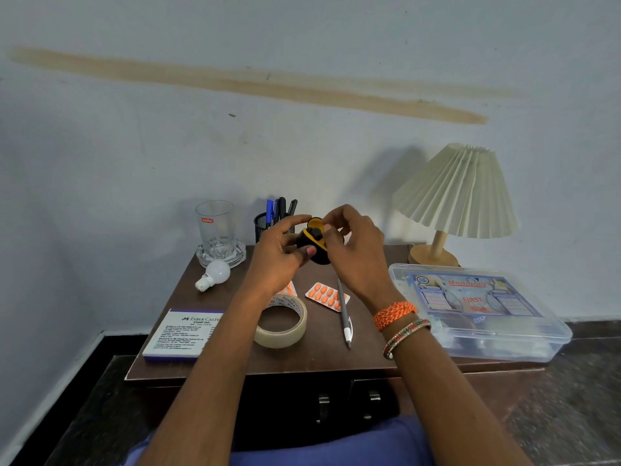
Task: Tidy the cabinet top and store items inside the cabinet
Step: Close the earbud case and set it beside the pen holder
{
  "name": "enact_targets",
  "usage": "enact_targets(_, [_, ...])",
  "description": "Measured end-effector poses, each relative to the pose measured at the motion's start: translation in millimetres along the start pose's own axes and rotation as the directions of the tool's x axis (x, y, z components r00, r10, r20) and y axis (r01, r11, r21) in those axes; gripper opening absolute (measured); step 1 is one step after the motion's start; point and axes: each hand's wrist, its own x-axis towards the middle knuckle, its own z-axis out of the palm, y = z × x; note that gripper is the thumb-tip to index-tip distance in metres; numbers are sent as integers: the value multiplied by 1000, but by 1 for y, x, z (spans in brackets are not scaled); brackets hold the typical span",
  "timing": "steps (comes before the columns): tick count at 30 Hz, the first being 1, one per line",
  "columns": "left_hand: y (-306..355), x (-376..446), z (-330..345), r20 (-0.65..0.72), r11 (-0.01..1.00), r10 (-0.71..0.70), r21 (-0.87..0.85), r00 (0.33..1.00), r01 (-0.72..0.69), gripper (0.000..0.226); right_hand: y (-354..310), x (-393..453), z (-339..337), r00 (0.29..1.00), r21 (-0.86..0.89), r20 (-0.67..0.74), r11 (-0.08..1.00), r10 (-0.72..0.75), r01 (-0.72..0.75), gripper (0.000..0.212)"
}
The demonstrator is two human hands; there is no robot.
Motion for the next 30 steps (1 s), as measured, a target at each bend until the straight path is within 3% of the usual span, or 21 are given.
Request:
enact_targets(3, [3, -1, -1, -12, 1000, -13, -26, 1000, 13, 53, 5, 1, 0, 987, 26, -154, 999, 39, -36, 13])
enact_targets(5, [4, -2, -1, -13, 998, -28, -52, 1000, 27, 51, 7, 3, -2, 976, 69, -178, 991, 128, -117, 18])
enact_targets(7, [3, -2, 0, -11, 995, -46, -86, 999, 45, 50, 11, 5, -5, 956, 211, -70, 941, 283, -263, 16])
enact_targets(11, [3, -1, 0, -5, 990, -83, -115, 997, 82, 49, 14, 3, -7, 831, 439, 273, 706, 485, -556, 26])
enact_targets(15, [4, -1, 0, 22, 983, -101, -153, 995, 103, 48, 20, 4, -6, 778, 516, 327, 589, 536, -622, 24])
enact_targets(20, [5, 0, 0, -12, 981, -111, -159, 994, 108, 47, 21, 5, -9, 793, 654, 362, 473, 489, -590, 14])
enact_targets(25, [6, -1, 0, -85, 982, -118, -156, 989, 103, 45, 19, 5, -8, 847, 673, 344, 523, 405, -523, 17])
enact_targets(30, [6, -2, -1, -121, 978, -164, -151, 979, 145, 44, 20, 5, -2, 912, 428, 227, 805, 342, -409, 19])
